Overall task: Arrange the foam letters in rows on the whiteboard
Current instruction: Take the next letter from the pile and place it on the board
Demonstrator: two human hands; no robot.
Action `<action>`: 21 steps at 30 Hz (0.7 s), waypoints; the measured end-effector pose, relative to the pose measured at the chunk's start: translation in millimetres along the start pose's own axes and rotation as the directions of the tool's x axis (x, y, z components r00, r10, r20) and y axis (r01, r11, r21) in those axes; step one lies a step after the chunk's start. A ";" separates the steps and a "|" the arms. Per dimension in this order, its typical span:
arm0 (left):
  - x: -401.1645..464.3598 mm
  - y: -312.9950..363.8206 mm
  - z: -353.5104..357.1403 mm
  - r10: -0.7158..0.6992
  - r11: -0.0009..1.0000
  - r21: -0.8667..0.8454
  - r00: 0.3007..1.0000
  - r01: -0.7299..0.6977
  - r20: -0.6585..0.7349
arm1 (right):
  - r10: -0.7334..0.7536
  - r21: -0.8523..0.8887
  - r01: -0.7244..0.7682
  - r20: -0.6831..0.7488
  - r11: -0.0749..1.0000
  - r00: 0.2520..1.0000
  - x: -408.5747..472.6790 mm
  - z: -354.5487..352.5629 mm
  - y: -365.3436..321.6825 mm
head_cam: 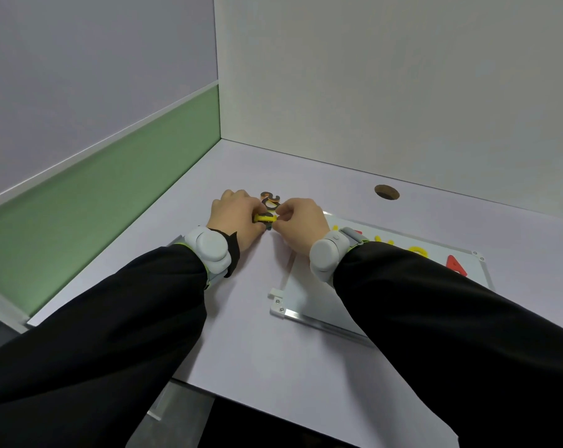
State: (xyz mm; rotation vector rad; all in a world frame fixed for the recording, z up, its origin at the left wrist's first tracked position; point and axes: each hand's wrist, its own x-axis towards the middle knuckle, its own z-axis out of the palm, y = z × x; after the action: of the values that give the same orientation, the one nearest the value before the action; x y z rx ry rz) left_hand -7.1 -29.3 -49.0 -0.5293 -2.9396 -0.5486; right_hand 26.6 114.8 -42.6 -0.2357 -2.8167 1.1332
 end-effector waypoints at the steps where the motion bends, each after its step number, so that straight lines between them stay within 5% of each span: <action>1: -0.4 -0.3 -0.4 0.002 1.000 -0.004 1.000 -0.002 0.000 | 0.001 0.017 -0.001 -0.001 1.000 1.000 0.4 0.4 0.1; 8: -2.1 0.7 0.2 0.029 1.000 0.010 0.999 -0.029 0.019 | 0.022 0.170 -0.020 -0.011 0.985 1.000 -2.2 -1.9 -1.3; 21: -6.7 1.6 -1.6 0.021 0.998 -0.062 1.000 -0.020 0.022 | 0.034 0.069 -0.036 0.034 0.997 0.999 -0.7 -0.9 1.2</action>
State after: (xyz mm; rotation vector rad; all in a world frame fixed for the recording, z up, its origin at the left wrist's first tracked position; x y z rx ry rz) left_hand -0.2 -30.7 -48.0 -0.5749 -2.9434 -0.6365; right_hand 27.5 116.2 -42.8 -0.2640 -2.8055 1.2515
